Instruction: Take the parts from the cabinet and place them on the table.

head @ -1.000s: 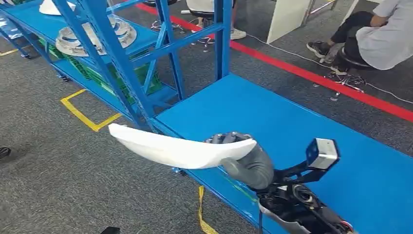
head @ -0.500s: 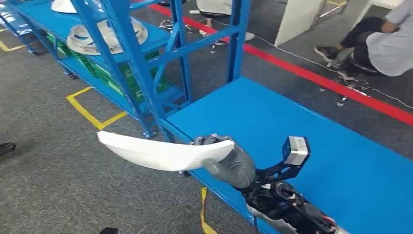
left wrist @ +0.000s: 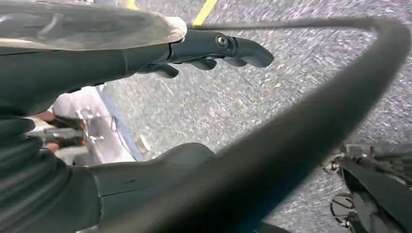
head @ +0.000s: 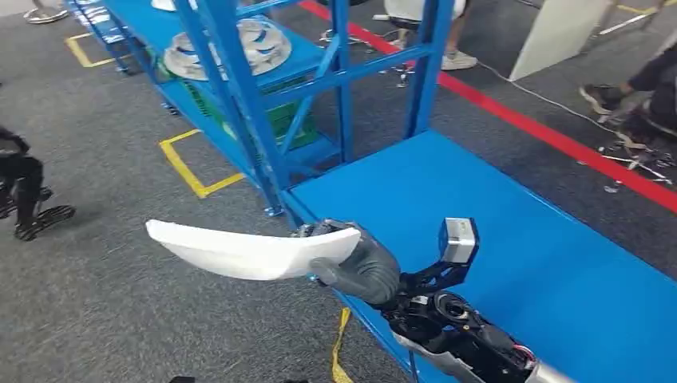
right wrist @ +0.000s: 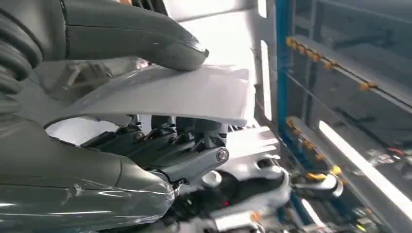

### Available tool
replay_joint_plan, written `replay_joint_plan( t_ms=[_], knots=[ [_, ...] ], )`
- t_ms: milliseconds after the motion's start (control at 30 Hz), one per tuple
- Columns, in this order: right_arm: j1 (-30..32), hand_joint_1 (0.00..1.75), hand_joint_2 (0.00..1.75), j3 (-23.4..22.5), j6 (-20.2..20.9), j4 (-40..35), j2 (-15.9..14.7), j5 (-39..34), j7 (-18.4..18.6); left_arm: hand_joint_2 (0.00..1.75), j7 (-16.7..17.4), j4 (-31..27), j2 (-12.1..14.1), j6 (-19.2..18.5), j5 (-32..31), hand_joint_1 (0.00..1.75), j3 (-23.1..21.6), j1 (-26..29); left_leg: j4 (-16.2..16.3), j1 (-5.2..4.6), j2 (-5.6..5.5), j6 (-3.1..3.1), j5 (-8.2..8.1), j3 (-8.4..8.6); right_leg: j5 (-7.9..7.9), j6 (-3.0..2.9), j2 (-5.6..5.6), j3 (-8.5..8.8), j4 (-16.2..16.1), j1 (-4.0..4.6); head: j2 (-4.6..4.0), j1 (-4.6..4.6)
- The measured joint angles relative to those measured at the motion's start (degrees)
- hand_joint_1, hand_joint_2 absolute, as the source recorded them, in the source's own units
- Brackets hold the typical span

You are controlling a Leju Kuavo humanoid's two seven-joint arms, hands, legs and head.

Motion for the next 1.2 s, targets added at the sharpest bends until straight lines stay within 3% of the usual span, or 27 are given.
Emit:
replay_joint_plan(
  t_ms=[33, 100, 133, 167, 300, 333, 367, 400, 467, 500, 533, 567, 600, 633, 667, 733, 800, 833, 867, 900, 967, 1000, 1033, 1067, 1133, 1167, 1200],
  knots=[
    [0.0, 1.31, 1.75, 0.1, 0.0, 0.0, 0.0, 0.0, 0.0, 1.75, 0.0, 0.0, 0.0, 0.0, 0.0, 0.0, 0.0, 0.1, -1.3, -0.04, 0.04, 0.15, 1.47, 0.35, -0.14, -0.03, -0.69, 0.13, 0.0, 0.1, 0.0, -0.15],
    [0.0, 1.31, 1.75, 0.1, -0.3, 0.0, 0.1, 0.0, 0.1, 1.75, 0.0, 0.0, 0.0, 0.1, 0.0, 0.0, 0.0, 0.3, -11.1, -0.27, 1.14, 0.74, 6.99, 5.1, -0.55, -0.02, -2.08, 0.64, 0.0, 0.25, 0.0, -0.46],
    [-0.1, 1.31, 1.75, 0.2, -0.5, 0.0, 0.2, 0.1, 0.1, 1.75, -0.1, 0.0, 0.1, 0.2, -0.1, 0.0, 0.0, 0.2, -16.2, -0.62, 3.11, 1.2, 9.03, 7.79, -0.78, 0.14, -2.63, 0.96, 0.0, 0.28, 0.0, -0.68],
    [-0.2, 1.31, 1.75, 0.2, -0.7, 0.0, 0.2, 0.2, 0.2, 1.75, -0.2, 0.0, 0.1, 0.3, -0.2, 0.0, 0.0, 0.0, -18.9, -1.46, 5.73, 1.5, 8.69, 8.96, -1.14, 0.53, -3.18, 1.05, 0.1, 0.78, 0.0, -0.83],
    [-0.3, 1.31, 1.75, 0.4, -1.0, 0.0, 0.3, 0.5, 0.4, 1.75, -0.2, 0.0, 0.2, 0.3, -0.5, 0.0, 0.0, 0.1, -19.3, -1.69, 2.65, 2.29, 8.85, 8.89, -1.81, 1.64, -5.51, 2.05, -0.3, 0.84, 0.0, -0.53],
    [-0.3, 1.31, 1.75, 0.4, -1.1, -0.1, 0.3, 0.7, 0.5, 1.75, -0.2, 0.0, 0.1, 0.3, -0.5, 0.0, 0.0, 0.2, -19.8, -1.06, 2.09, 2.53, 9.01, 9.6, -2.56, 2.01, -3.86, 1.74, 0.3, 0.39, 0.0, -0.37],
    [-0.3, 1.31, 1.75, 0.5, -1.0, -0.1, 0.3, 0.8, 0.5, 1.75, 0.0, 0.0, 0.1, 0.3, -0.5, 0.0, 0.0, 0.2, -19.9, -0.98, 1.59, 2.74, 8.94, 9.89, -3.98, 2.16, -0.87, 1.06, 2.6, 0.33, 0.0, 0.0],
    [-0.3, 1.31, 1.75, 0.5, -0.9, -0.1, 0.3, 0.8, 0.5, 1.75, 0.1, 0.0, 0.1, 0.3, -0.4, 0.0, 0.0, 0.1, -19.9, -0.98, 1.05, 3.13, 8.88, 9.96, -6.06, 2.25, 0.69, -0.87, 6.8, 0.13, 0.0, 0.33],
    [0.0, 1.31, 1.75, 0.5, -0.9, 0.1, 0.3, 0.8, 0.7, 1.75, 0.1, 0.0, 0.1, 0.3, -0.2, 0.0, 0.0, -0.1, -19.8, -1.03, -0.5, 3.3, 8.76, 9.98, -9.98, 2.54, 1.76, -6.09, 17.0, 0.08, 0.0, 1.07],
    [0.2, 1.31, 1.75, 0.6, -0.9, 0.2, 0.3, 0.8, 0.7, 1.75, 0.1, 0.0, 0.1, 0.3, 0.0, 0.0, 0.0, 0.0, -19.8, -1.07, -1.39, 3.34, 8.73, 10.05, -10.08, 2.63, 1.85, -7.63, 19.4, 0.07, 0.0, 1.31],
    [0.2, 1.31, 1.75, 0.7, -0.9, 0.2, 0.3, 0.8, 0.7, 1.75, 0.1, 0.0, 0.1, 0.3, 0.0, 0.0, 0.0, 0.0, -19.8, -1.07, -2.23, 3.3, 8.68, 10.2, -8.77, 2.6, 1.9, -7.67, 18.7, 0.06, 0.0, 1.42],
    [0.1, 1.31, 1.75, 0.7, -0.9, 0.3, 0.3, 0.9, 0.7, 1.75, 0.1, 0.0, 0.1, 0.3, 0.1, 0.0, 0.0, 0.0, -19.7, -1.06, -3.19, 3.21, 8.59, 10.38, -6.14, 2.47, 2.04, -6.44, 15.3, 0.03, 0.0, 1.62],
    [0.1, 1.31, 1.75, 0.7, -0.9, 0.3, 0.3, 0.9, 0.7, 1.75, 0.1, 0.0, 0.1, 0.3, 0.1, 0.0, 0.0, 0.0, -19.7, -1.04, -4.06, 3.1, 8.49, 10.64, -3.03, 2.26, 2.48, -4.35, 10.3, 0.0, 0.0, 1.84],
    [0.1, 1.31, 1.75, 0.7, -0.8, 0.3, 0.3, 0.9, 0.7, 1.75, 0.1, 0.0, 0.0, 0.3, 0.1, 0.0, 0.0, 0.1, -19.7, -0.99, -4.94, 2.88, 8.33, 10.92, 0.26, 2.0, 4.22, -1.93, 4.4, -0.05, 0.0, 2.14],
    [0.1, 1.31, 1.75, 0.7, -0.8, 0.3, 0.3, 1.0, 0.7, 1.75, 0.1, 0.0, -0.2, 0.3, 0.1, 0.0, 0.0, 0.0, -19.7, -0.94, -5.49, 2.7, 8.27, 10.81, 0.22, 1.6, 7.5, -0.94, 2.2, -0.19, 0.0, 2.3],
    [0.0, 1.31, 1.75, 0.7, -0.8, 0.3, 0.3, 1.0, 0.7, 1.75, 0.1, 0.0, -0.2, 0.3, 0.1, 0.0, 0.0, -0.1, -19.4, -0.75, -6.75, 2.04, 8.5, 9.88, -0.36, 1.4, 6.94, 0.39, 0.4, -0.02, 0.0, 2.45],
    [-0.1, 1.31, 1.75, 0.7, -0.8, 0.3, 0.3, 1.0, 0.6, 1.75, 0.3, 0.0, -0.2, 0.3, 0.2, 0.0, 0.0, 0.4, -19.8, -0.52, -8.05, 1.14, 9.01, 9.6, -0.06, 0.96, 6.08, 0.21, 0.2, 0.13, 0.0, 2.38],
    [-0.1, 1.31, 1.75, 0.7, -0.8, 0.3, 0.5, 1.0, 0.5, 1.75, 0.4, 0.0, 0.0, 0.3, 0.2, 0.0, 0.0, 0.5, -19.5, -0.53, -7.75, 1.01, 8.58, 9.5, 0.36, 0.46, 5.15, 0.75, -0.8, -0.58, 0.0, 2.32],
    [0.0, 1.31, 1.75, 0.7, -0.8, 0.3, 0.5, 1.0, 0.5, 1.75, 0.5, 0.0, -0.2, 0.3, 0.2, 0.0, 0.0, 0.5, -17.8, -0.88, -4.13, 0.9, 7.42, 8.77, 0.49, 0.17, 4.28, 1.01, -1.2, -0.4, 0.0, 1.87],
    [-0.1, 1.31, 1.75, 0.7, -0.7, 0.3, 0.5, 0.9, 0.3, 1.75, 0.5, 0.0, -0.3, 0.3, 0.2, 0.0, 0.0, 0.3, -13.8, -0.89, -1.96, 0.67, 5.44, 6.62, 0.52, -0.15, 3.39, 1.08, -1.3, -0.35, 0.0, 0.99],
    [0.0, 1.31, 1.75, 0.7, -0.7, 0.5, 0.5, 1.0, 0.3, 1.75, 0.5, 0.0, -0.4, 0.3, 0.2, 0.0, 0.0, 0.0, -4.5, -0.66, -0.43, 0.21, 1.9, 1.49, 0.31, -0.37, 1.43, 1.03, -1.3, -0.03, 0.0, 0.46],
    [0.1, 1.31, 1.75, 0.7, -0.9, 0.5, 0.5, 1.0, 0.3, 1.75, 0.5, 0.0, -0.4, 0.3, 0.1, 0.0, 0.0, 0.1, -1.5, -0.55, -0.19, 0.02, 1.24, -0.3, 0.22, -0.35, 0.55, 1.03, -1.3, 0.02, 0.0, 0.39],
    [0.1, 1.31, 1.75, 0.7, -1.0, 0.5, 0.5, 1.0, 0.2, 1.75, 0.6, 0.0, -0.5, 0.3, 0.0, 0.0, 0.0, 0.2, -1.2, -0.45, 0.01, -0.11, 2.05, -0.7, 0.09, -0.36, -0.27, 1.08, -1.3, 0.02, 0.0, 0.26],
    [0.1, 1.31, 1.75, 0.6, -1.2, 0.5, 0.5, 1.2, 0.2, 1.75, 0.6, 0.0, -0.5, 0.3, -0.1, 0.0, 0.0, 0.2, -4.1, -0.43, 0.28, -0.17, 4.11, 0.64, -0.06, -0.24, -1.02, 1.2, -1.3, 0.01, 0.0, 0.02],
    [0.1, 1.31, 1.75, 0.5, -1.5, 0.5, 0.5, 1.4, 0.1, 1.75, 0.7, 0.0, -0.4, 0.3, -0.3, 0.0, 0.0, 0.3, -14.6, -0.38, 1.78, -0.03, 8.96, 6.17, -0.42, 0.09, -2.32, 1.61, -1.3, -0.01, 0.0, -0.48],
    [0.1, 1.31, 1.75, 0.4, -1.5, 0.5, 0.5, 1.4, 0.1, 1.75, 0.6, 0.0, -0.4, 0.3, -0.4, 0.0, 0.0, 0.2, -19.0, -0.55, 4.57, 0.13, 9.96, 8.66, -0.67, 0.43, -2.78, 1.93, -1.3, 0.21, 0.0, -0.76],
    [0.1, 1.31, 1.75, 0.3, -1.6, 0.5, 0.5, 1.4, 0.1, 1.75, 0.6, 0.0, -0.5, 0.3, -0.6, 0.0, 0.0, 0.0, -19.8, -1.01, 4.86, 0.58, 9.76, 8.9, -1.12, 0.83, -3.22, 1.84, -1.1, 0.68, 0.0, -1.09]
  ],
)
